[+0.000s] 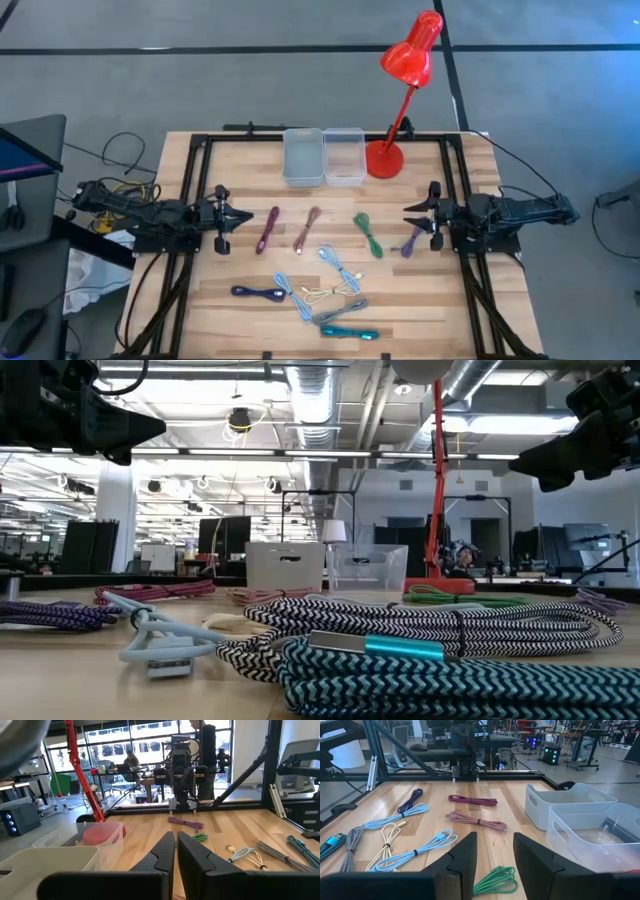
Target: Pick & Place USB Port
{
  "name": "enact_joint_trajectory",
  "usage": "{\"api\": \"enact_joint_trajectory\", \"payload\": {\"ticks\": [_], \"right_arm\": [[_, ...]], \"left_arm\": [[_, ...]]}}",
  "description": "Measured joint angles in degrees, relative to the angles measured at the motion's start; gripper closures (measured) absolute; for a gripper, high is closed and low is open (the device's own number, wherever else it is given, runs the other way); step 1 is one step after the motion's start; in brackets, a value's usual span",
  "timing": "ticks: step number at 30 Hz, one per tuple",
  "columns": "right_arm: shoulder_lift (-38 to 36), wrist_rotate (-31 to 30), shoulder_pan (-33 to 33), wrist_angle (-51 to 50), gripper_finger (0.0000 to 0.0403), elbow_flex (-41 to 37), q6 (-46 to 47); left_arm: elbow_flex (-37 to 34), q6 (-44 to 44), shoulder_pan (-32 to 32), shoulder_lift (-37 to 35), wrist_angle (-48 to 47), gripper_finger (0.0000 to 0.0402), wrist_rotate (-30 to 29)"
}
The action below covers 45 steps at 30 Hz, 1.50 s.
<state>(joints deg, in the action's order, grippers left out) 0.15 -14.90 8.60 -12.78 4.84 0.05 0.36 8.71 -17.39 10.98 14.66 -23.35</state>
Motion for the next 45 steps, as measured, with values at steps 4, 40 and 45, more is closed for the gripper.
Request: {"api": "enact_joint_trajectory", "payload": {"ticks": [4,40,45], "right_arm": [[0.0,0.0,0.0,0.0,0.0283,0.0,0.0],[0.0,-0.2,0.0,1.7,0.0283,-0.2,0.0],[0.0,-0.2,0.0,2.0,0.0283,-0.2,0.0]], "left_arm": [[0.0,0.0,0.0,0.0,0.0,0.0381,0.0],[0.0,-0.7,0.1,0.0,3.6,0.0381,0.0],[0.0,-0.5,0.1,0.0,5.6,0.0381,0.0]]}}
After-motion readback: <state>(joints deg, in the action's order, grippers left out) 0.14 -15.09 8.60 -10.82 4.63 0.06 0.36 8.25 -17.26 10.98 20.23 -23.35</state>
